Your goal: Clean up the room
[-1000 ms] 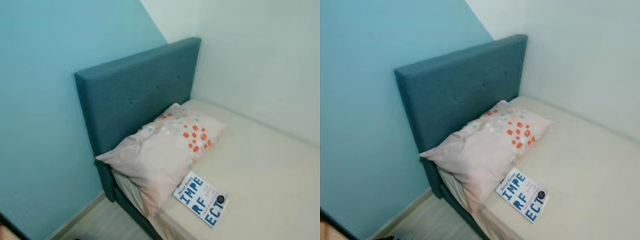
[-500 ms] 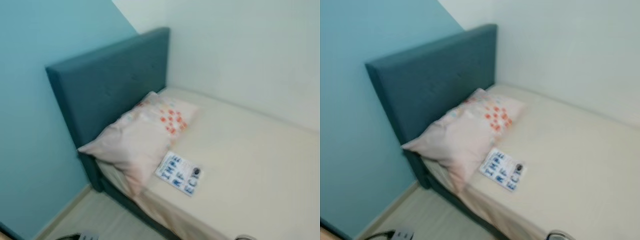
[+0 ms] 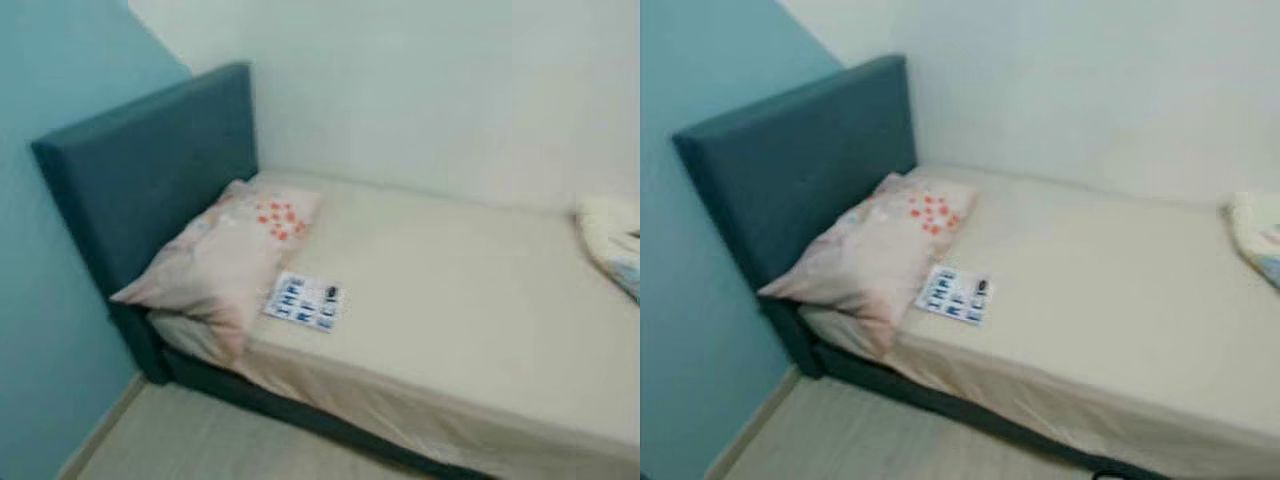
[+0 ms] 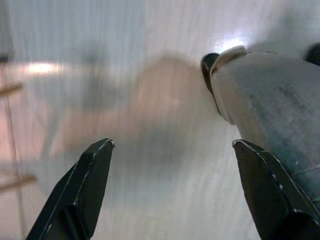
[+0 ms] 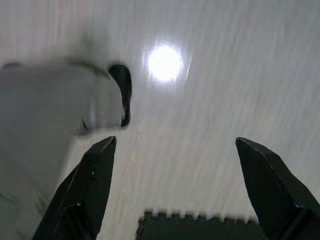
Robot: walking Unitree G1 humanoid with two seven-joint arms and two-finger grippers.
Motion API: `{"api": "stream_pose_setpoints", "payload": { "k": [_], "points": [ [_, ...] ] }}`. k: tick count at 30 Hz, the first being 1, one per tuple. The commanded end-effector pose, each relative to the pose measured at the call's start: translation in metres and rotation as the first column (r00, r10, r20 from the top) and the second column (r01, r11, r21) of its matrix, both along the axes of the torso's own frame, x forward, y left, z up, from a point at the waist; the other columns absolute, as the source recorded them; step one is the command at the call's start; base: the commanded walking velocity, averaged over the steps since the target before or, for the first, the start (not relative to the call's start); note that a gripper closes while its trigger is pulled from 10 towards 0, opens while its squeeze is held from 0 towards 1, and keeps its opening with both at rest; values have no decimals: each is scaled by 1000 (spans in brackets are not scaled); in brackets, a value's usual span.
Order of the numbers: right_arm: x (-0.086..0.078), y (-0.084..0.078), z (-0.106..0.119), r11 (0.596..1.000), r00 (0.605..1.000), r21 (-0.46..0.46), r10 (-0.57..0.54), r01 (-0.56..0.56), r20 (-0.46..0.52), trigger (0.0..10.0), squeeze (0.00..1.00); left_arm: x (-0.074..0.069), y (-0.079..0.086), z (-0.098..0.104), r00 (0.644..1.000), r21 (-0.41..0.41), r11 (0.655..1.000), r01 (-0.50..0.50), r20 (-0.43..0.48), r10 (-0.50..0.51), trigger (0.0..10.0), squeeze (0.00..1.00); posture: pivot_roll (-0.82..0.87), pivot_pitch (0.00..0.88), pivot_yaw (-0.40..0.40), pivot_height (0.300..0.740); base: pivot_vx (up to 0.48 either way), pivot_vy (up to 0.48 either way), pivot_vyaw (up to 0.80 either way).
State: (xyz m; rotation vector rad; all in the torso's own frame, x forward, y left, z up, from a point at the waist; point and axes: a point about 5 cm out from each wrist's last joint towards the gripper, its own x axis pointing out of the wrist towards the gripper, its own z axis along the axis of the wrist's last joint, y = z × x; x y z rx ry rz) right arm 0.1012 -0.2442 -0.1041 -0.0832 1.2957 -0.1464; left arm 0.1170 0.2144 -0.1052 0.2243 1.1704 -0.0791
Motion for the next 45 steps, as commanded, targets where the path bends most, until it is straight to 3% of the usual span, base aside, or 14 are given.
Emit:
{"api": "stream_pose_setpoints", "payload": {
  "k": [1, 12, 25, 33, 38, 45],
  "points": [
    [8, 5, 1, 1000, 1000, 17, 0, -1, 28, 10000, 0, 10, -6, 2, 999, -6, 1000, 28, 18, -28, 10000, 0, -100, 0, -7, 740, 0, -480, 0],
    [20, 17, 1, 1000, 999, 20, -4, 3, 55, 10000, 0, 16, -8, 3, 999, -13, 1000, 28, 22, -27, 10000, 0, -102, 0, -5, 740, 0, -393, 0],
    [15, 12, 1, 1000, 998, 14, -12, 11, 60, 10000, 0, 16, -7, 4, 999, -16, 999, 28, 22, -28, 10000, 0, -102, 0, -4, 740, 0, -406, 0],
    [27, 22, 2, 1000, 997, 24, -6, 4, 79, 10000, 0, 17, -6, 4, 999, -17, 999, 33, 22, -33, 10000, 0, -106, 0, -4, 740, 0, -480, 0],
    [27, 21, 3, 1000, 997, 23, -6, 4, 79, 10000, 0, 17, -6, 4, 999, -18, 999, 33, 21, -33, 10000, 0, -109, 0, -4, 740, 0, -480, 0],
    [21, 6, 4, 1000, 997, 9, -11, 10, 77, 10000, 0, 16, -8, 3, 999, -25, 999, 36, 20, -35, 10000, 0, -113, 0, -6, 740, 0, -480, 0]
  ]
}}
